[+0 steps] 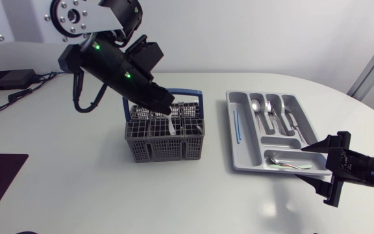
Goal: Unload the cutlery basket into the drawer organizer.
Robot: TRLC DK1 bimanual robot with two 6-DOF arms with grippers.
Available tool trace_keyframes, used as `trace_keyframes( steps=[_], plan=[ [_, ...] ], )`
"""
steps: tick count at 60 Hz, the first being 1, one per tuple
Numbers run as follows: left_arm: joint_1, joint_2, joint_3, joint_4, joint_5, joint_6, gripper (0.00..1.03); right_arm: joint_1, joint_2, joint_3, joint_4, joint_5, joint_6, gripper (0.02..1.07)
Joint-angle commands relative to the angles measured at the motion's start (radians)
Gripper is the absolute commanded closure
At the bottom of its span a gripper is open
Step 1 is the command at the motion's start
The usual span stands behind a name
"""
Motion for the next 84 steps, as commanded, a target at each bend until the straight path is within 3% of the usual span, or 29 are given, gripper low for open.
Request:
trace_keyframes(
  steps=[1, 24, 30, 39, 52, 65, 84],
  plan=[
    [0.007, -0.039, -0.024, 0.012, 0.005, -0.072, 0.98, 0.002, -0.019, -0.029, -0.018, -0.005, -0.017, 0.17],
    [-0.003, -0.142, -0.004, 0.02, 0.005, -0.122, 0.97, 0.01, -0.08, -0.038, -0.038, -0.007, 0.007, 0.17],
    [-0.036, -0.16, 0.016, 0.005, 0.006, -0.061, 0.97, 0.036, -0.18, -0.011, -0.17, -0.035, 0.02, 0.17],
    [-0.062, -0.136, 0.032, -0.004, 0.132, 0.091, 0.98, 0.132, -0.317, 0.041, -0.317, -0.061, 0.093, 0.17],
    [-0.105, -0.096, 0.013, -0.008, 0.189, 0.296, 0.98, 0.307, -0.398, 0.109, -0.416, -0.07, 0.256, 0.17],
    [-0.146, -0.067, -0.028, -0.004, 0.253, 0.465, 0.98, 0.49, -0.418, 0.173, -0.4, -0.099, 0.461, 0.17],
    [-0.184, -0.05, -0.07, -0.032, 0.393, 0.642, 0.98, 0.695, -0.415, 0.184, -0.245, -0.097, 0.735, 0.17]
  ],
)
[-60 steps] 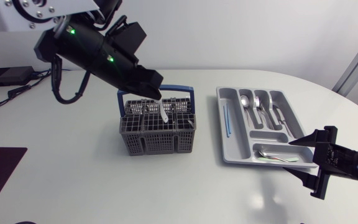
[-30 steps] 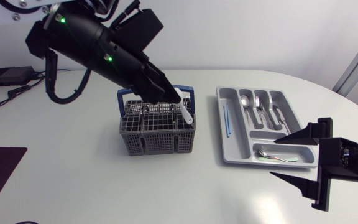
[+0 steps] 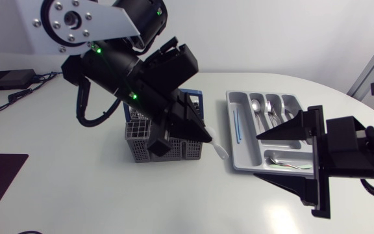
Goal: Unload the cutlery basket into the drawer organizer.
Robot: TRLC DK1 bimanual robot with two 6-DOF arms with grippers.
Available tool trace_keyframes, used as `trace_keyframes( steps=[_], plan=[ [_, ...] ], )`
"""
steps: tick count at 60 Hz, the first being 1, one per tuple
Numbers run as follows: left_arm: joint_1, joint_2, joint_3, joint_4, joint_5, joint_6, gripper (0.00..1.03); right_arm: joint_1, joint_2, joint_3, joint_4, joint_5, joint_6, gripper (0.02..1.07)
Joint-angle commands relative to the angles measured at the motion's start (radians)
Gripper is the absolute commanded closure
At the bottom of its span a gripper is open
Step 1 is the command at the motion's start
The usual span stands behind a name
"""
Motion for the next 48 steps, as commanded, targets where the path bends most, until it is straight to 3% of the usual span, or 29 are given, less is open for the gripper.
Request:
trace_keyframes(
  steps=[1, 13, 30, 43, 48],
  plan=[
    [-0.009, 0.015, -0.024, -0.02, 0.048, 0.07, 0.98, 0.056, 0.002, 0.006, 0.04, 0.003, 0.106, 0.18],
    [-0.029, 0.035, -0.008, -0.035, 0.091, 0.09, 0.98, 0.15, 0.028, -0.015, 0.144, 0.055, 0.186, 0.33],
    [-0.033, 0.064, 0.026, -0.055, 0.131, 0.093, 0.98, 0.251, 0.05, -0.044, 0.224, 0.149, 0.215, 0.65],
    [-0.03, 0.075, 0.052, -0.061, 0.133, 0.094, 0.98, 0.277, 0.067, -0.055, 0.248, 0.163, 0.228, 0.71],
    [-0.027, 0.082, 0.058, -0.064, 0.134, 0.094, 0.98, 0.285, 0.077, -0.055, 0.253, 0.171, 0.228, 0.85]
  ],
)
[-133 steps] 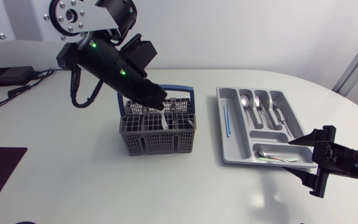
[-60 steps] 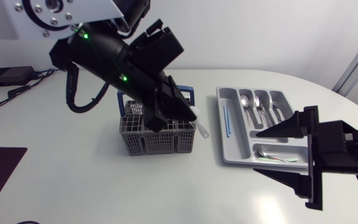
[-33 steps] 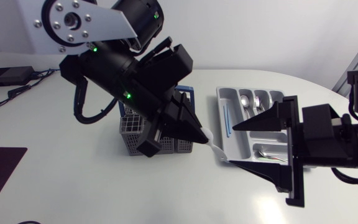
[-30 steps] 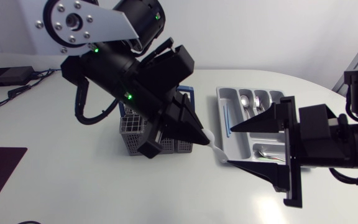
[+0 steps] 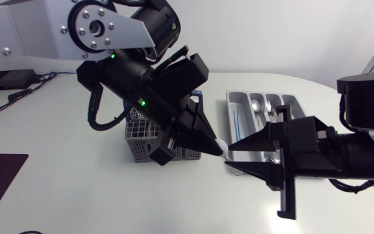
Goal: Unload the cutlery basket into the drawer organizer.
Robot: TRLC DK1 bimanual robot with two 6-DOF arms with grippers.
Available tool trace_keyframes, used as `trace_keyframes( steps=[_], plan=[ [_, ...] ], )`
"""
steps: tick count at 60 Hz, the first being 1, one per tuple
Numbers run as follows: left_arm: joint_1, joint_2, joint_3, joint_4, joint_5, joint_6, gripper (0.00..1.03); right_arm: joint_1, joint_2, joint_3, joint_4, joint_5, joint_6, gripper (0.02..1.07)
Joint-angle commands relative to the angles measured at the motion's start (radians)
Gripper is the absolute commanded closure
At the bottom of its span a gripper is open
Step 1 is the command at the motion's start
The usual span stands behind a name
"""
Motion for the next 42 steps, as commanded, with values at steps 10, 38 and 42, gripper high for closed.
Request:
trace_keyframes(
  steps=[10, 38, 42],
  plan=[
    [0.006, 0.034, 0.037, -0.021, 0.017, 0.022, 0.98, 0.021, 0.03, -0.028, 0.016, 0.014, 0.026, 0.93],
    [0.075, 0.039, 0.084, -0.013, 0.033, -0.003, 0.05, 0.009, 0.027, -0.056, 0.014, 0.018, 0.013, 1.01],
    [0.099, 0.039, 0.098, -0.01, 0.062, -0.01, 0.05, -0.013, 0.019, -0.063, 0.003, 0.017, -0.005, 1.01]
  ],
)
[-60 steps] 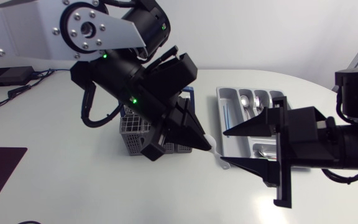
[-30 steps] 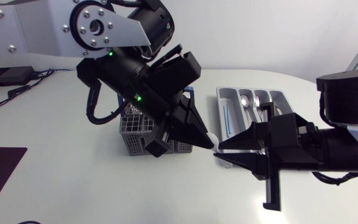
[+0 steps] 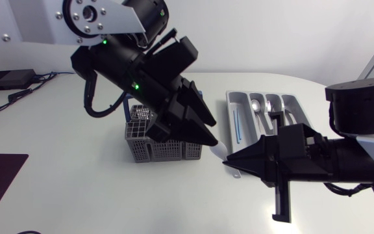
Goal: Unload the cutlery basket into the drawer organizer.
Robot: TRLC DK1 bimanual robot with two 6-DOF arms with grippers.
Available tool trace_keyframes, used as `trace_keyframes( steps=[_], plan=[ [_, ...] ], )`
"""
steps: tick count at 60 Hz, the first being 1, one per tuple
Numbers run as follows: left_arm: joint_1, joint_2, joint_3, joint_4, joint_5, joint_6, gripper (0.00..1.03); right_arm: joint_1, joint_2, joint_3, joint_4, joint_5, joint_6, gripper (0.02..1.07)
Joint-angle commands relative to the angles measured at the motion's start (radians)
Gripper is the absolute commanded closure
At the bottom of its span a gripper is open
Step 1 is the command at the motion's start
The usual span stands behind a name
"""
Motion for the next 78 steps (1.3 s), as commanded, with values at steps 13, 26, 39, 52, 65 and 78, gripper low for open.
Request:
trace_keyframes(
  steps=[13, 26, 39, 52, 65, 78],
  plan=[
    [0.082, 0.008, 0.036, 0.062, 0.002, -0.014, 0.05, -0.216, -0.021, -0.056, -0.073, -0.046, -0.156, 1.01],
    [0.065, -0.058, -0.121, 0.251, -0.186, 0.058, 0.05, -0.469, -0.019, -0.086, -0.122, -0.064, -0.383, 1.01],
    [0.007, -0.055, -0.197, 0.32, -0.36, 0.199, 0.05, -0.655, 0.03, -0.096, -0.113, -0.071, -0.588, 1.01],
    [-0.019, -0.025, -0.228, 0.377, -0.483, 0.305, 0.05, -0.759, 0.105, -0.133, -0.012, -0.025, -0.751, 1.01],
    [-0.033, -0.011, -0.256, 0.437, -0.57, 0.405, 0.05, -0.805, 0.223, -0.145, 0.08, 0.023, -0.852, 1.01],
    [-0.039, 0.003, -0.252, 0.441, -0.607, 0.449, 0.06, -0.781, 0.321, -0.179, 0.22, 0.127, -0.903, 1.01]
  ],
)
